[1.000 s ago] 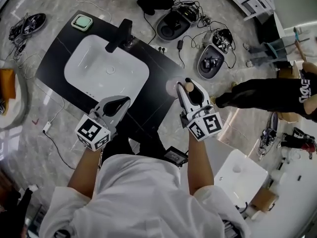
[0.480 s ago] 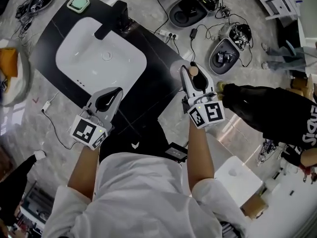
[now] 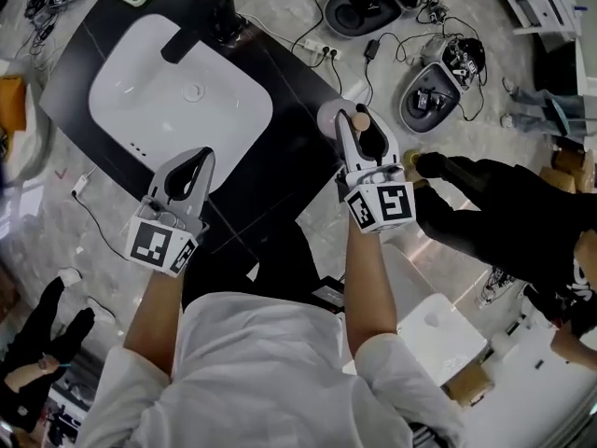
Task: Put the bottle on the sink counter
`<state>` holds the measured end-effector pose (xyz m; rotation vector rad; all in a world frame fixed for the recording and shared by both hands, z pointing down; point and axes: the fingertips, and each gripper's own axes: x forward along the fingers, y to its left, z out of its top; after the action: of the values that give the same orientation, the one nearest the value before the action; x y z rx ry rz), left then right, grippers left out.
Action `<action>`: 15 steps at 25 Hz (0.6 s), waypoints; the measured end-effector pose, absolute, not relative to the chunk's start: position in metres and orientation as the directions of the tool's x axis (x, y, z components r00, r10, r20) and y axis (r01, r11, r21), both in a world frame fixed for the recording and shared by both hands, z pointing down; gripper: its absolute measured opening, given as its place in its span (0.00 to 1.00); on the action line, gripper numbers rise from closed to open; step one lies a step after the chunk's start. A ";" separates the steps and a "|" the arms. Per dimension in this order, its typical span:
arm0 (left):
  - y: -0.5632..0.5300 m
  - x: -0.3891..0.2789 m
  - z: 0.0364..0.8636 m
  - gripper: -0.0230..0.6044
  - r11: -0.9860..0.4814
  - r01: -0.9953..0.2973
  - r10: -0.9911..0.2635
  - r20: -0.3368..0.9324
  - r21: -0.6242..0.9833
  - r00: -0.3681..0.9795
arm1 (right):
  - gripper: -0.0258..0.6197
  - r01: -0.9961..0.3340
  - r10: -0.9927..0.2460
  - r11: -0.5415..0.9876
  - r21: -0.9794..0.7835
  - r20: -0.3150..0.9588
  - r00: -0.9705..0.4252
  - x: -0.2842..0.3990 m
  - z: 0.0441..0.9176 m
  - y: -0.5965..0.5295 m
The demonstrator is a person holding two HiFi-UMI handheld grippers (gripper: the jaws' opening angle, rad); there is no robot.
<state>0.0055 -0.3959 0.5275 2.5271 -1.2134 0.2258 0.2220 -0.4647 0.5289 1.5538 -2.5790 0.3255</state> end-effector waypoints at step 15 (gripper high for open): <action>-0.395 0.009 0.556 0.06 -0.576 -0.784 -0.718 0.315 0.233 0.621 | 0.25 -0.905 -0.870 0.415 -0.098 0.247 -0.426 0.228 0.580 -0.470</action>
<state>0.0093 -0.3945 0.5557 2.4985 -1.2034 0.2639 0.2280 -0.4701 0.5796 1.5860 -2.5060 0.3251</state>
